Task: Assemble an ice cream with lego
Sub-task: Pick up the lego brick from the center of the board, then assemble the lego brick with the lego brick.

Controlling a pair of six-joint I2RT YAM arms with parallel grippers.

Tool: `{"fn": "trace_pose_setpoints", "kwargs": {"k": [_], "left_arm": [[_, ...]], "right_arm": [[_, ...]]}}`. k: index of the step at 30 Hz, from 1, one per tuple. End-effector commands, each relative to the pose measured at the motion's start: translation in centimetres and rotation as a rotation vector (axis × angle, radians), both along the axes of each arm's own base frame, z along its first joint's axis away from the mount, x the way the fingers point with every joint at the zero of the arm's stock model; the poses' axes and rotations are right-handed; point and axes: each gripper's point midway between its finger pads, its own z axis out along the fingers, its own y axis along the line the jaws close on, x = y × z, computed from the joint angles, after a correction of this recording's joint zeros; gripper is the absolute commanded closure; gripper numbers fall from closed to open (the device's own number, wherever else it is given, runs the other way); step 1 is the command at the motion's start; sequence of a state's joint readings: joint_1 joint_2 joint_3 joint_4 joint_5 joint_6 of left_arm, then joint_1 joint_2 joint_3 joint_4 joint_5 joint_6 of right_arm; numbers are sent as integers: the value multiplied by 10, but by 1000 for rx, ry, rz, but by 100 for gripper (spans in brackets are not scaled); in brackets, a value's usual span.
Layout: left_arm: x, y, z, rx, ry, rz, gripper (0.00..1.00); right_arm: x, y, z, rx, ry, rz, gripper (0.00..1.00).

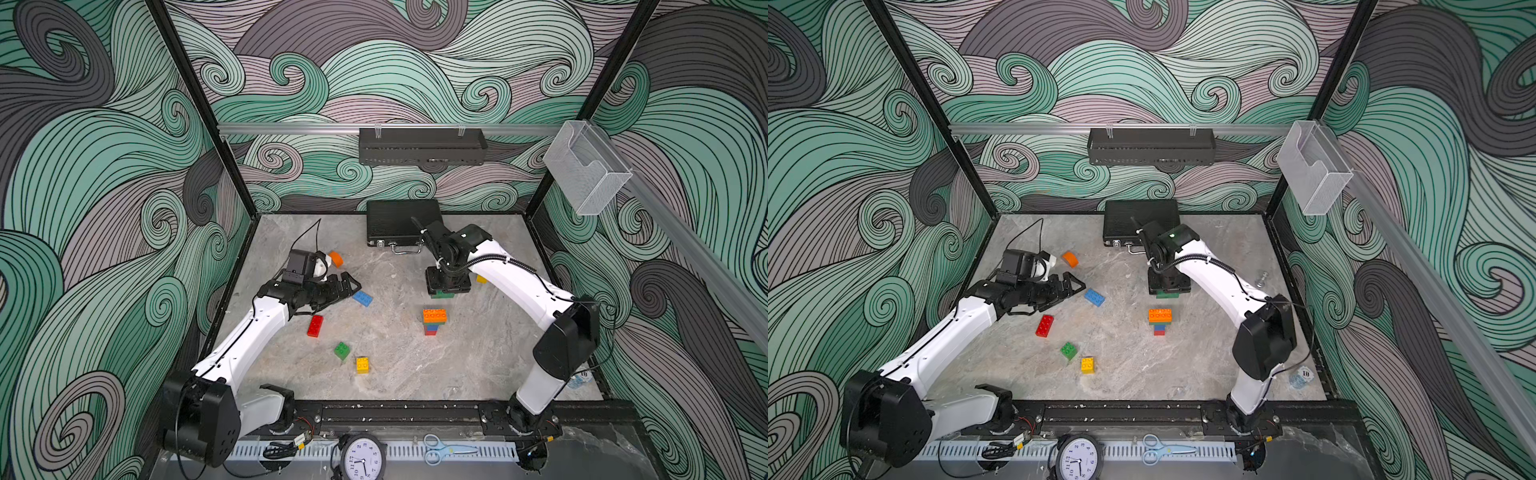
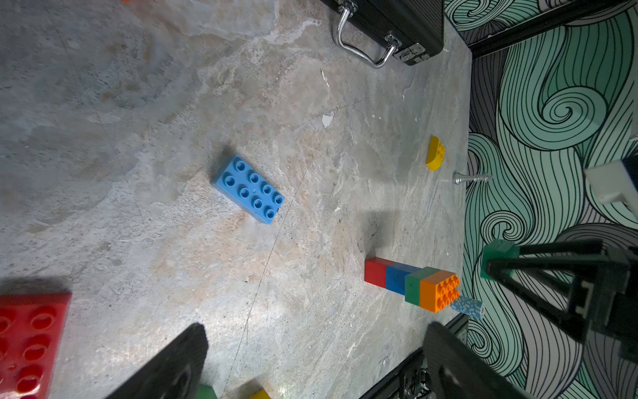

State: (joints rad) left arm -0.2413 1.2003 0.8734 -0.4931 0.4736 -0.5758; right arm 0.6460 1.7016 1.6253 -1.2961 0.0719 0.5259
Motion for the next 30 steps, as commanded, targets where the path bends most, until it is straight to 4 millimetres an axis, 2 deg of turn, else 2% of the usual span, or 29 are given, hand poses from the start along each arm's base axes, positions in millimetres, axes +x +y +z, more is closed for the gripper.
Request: {"fn": "trace_pose_setpoints", "kwargs": {"k": [1,6,10,30], "left_arm": [[-2,-2,3,-12,-25,-31,2],[-3,-3,3,-24,-31,-36,2],[-5,-4,2,-28,-27,-40,2],[-8,-4,0,-29,-19,-42,2]], "right_arm": [[-24,-7,4,-10,24,-65,41],[-40,0,-2,-23,40,-57,41],[-44,5,-6,-41,35,-46,41],[-35,16,-26,-68,48,-10,40]]}}
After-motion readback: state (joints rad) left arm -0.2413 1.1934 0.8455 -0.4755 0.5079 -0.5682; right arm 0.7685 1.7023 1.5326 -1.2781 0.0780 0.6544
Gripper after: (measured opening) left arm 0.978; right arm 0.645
